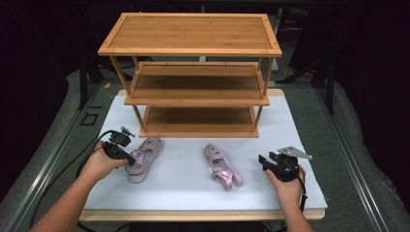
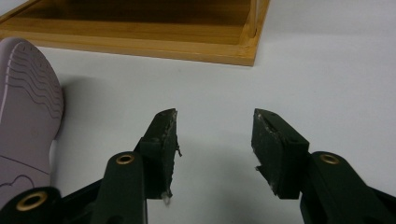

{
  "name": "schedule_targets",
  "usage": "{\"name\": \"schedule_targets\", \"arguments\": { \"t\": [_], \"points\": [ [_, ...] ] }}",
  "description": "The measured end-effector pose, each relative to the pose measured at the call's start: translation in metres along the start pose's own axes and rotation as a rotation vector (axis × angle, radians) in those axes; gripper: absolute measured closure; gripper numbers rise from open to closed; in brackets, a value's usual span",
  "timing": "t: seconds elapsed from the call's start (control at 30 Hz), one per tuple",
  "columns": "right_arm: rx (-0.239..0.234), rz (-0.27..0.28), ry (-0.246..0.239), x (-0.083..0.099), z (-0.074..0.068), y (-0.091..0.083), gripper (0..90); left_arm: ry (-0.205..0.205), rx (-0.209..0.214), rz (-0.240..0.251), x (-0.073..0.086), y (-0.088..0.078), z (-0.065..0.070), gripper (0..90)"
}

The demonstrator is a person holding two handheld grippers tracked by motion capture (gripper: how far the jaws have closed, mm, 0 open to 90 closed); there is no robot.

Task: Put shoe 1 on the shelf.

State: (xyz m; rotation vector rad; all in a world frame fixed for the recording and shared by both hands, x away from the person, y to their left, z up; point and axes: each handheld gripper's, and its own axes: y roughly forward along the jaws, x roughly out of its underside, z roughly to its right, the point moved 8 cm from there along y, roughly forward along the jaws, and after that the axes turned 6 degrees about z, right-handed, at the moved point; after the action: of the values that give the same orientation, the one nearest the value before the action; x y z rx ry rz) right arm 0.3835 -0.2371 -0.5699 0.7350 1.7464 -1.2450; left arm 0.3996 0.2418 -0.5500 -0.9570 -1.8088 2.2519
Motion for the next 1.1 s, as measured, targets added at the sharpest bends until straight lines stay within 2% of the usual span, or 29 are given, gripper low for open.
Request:
{"name": "schedule_targets", "arguments": {
  "t": [0.13,0.3,0.5,0.63,0.73,0.8,0.83,0.87,0.9,0.93,1.03,1.07,1.1],
  "points": [
    [0.001,0.002,0.01,0.0,0.001,0.0,50.3,-0.027,0.031,0.091,-0.002,-0.006,0.003,82.6],
    [-0.003,0.007,0.021,0.0,0.002,0.0,50.0,-0.035,0.074,0.189,-0.002,-0.012,0.011,82.6],
    [-0.003,0.011,0.036,-0.001,0.003,0.0,50.0,-0.041,0.05,0.317,-0.004,-0.022,0.015,82.7],
    [-0.008,0.006,0.046,0.0,0.003,0.0,50.0,-0.07,0.068,0.397,-0.007,-0.03,0.019,82.7],
    [-0.006,0.007,0.052,0.0,0.005,0.0,50.0,-0.093,0.065,0.478,-0.01,-0.037,0.02,82.7],
    [-0.007,0.009,0.06,0.0,0.005,0.0,50.0,-0.104,0.079,0.521,-0.012,-0.041,0.023,82.7],
    [-0.007,0.012,0.065,0.0,0.005,-0.001,50.0,-0.105,0.079,0.542,-0.013,-0.043,0.024,82.7],
    [-0.008,0.013,0.066,-0.001,0.005,-0.001,50.0,-0.105,0.079,0.542,-0.013,-0.043,0.024,82.7],
    [-0.008,0.014,0.066,-0.001,0.006,-0.001,50.0,-0.105,0.085,0.592,-0.016,-0.048,0.029,82.7],
    [-0.008,0.014,0.066,-0.001,0.006,-0.001,50.0,-0.105,0.085,0.592,-0.016,-0.048,0.029,82.7],
    [-0.01,0.019,0.073,-0.001,0.006,-0.001,50.0,-0.099,0.047,0.668,-0.021,-0.057,0.034,82.7],
    [-0.007,0.02,0.075,-0.001,0.007,-0.001,49.9,-0.103,0.045,0.711,-0.024,-0.062,0.038,82.7],
    [-0.006,0.019,0.077,-0.001,0.007,-0.001,50.0,-0.107,0.043,0.729,-0.026,-0.065,0.04,82.7]
  ]
}}
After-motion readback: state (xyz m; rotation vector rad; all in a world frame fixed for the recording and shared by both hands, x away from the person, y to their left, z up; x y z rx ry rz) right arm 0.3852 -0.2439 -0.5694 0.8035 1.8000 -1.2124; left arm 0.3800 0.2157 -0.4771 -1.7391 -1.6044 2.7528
